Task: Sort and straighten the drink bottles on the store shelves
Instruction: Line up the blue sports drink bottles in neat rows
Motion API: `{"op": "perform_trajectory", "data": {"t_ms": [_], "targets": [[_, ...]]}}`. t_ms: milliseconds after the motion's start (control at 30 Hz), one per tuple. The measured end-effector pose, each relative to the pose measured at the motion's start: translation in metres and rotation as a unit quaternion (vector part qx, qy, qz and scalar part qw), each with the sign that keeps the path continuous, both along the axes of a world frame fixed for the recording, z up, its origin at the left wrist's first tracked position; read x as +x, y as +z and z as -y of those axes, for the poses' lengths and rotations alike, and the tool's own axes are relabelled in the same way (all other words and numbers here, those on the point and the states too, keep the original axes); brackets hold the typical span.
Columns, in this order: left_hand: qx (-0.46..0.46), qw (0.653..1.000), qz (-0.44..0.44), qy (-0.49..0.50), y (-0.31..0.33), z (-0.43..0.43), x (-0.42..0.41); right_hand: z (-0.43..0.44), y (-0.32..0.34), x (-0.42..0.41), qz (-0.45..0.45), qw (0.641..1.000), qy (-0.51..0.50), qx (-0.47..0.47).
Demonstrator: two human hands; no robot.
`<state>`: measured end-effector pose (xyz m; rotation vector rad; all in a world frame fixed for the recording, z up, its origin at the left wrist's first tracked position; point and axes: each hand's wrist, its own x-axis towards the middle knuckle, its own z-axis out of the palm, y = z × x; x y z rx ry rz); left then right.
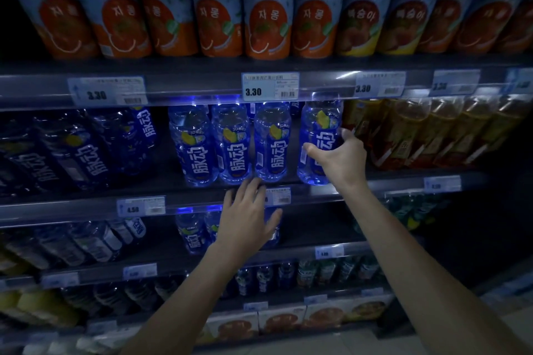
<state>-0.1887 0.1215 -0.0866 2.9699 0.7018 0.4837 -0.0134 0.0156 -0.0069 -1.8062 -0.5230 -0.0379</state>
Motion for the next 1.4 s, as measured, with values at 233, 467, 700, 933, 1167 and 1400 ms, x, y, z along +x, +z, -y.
{"op": "perform_trajectory", "data": {"t_ms": [233, 467, 700, 933, 1167, 1400], "targets": [[-0.009, 1.0, 0.012, 0.003, -0.002, 0.001, 0.001, -0.016, -0.02, 0.006, 0.009, 0.999, -0.016, 0.032], [-0.002, 0.999, 0.034, -0.004, -0.001, 0.0, 0.003, -0.026, -0.031, 0.013, 0.019, 0.998, -0.005, 0.067], [0.0, 0.999, 0.044, -0.008, 0.0, -0.001, 0.003, -0.03, -0.043, 0.013, 0.016, 0.998, 0.027, 0.046], [0.007, 0.999, 0.041, -0.015, 0.004, -0.002, 0.002, -0.022, -0.043, 0.016, 0.01, 0.996, 0.076, 0.04], [0.009, 0.999, 0.043, -0.026, 0.006, -0.003, 0.001, -0.023, -0.047, 0.014, 0.001, 0.996, 0.073, 0.047], [0.003, 0.998, 0.045, -0.032, 0.007, -0.005, 0.002, -0.023, -0.049, 0.009, -0.006, 0.996, 0.069, 0.047]]}}
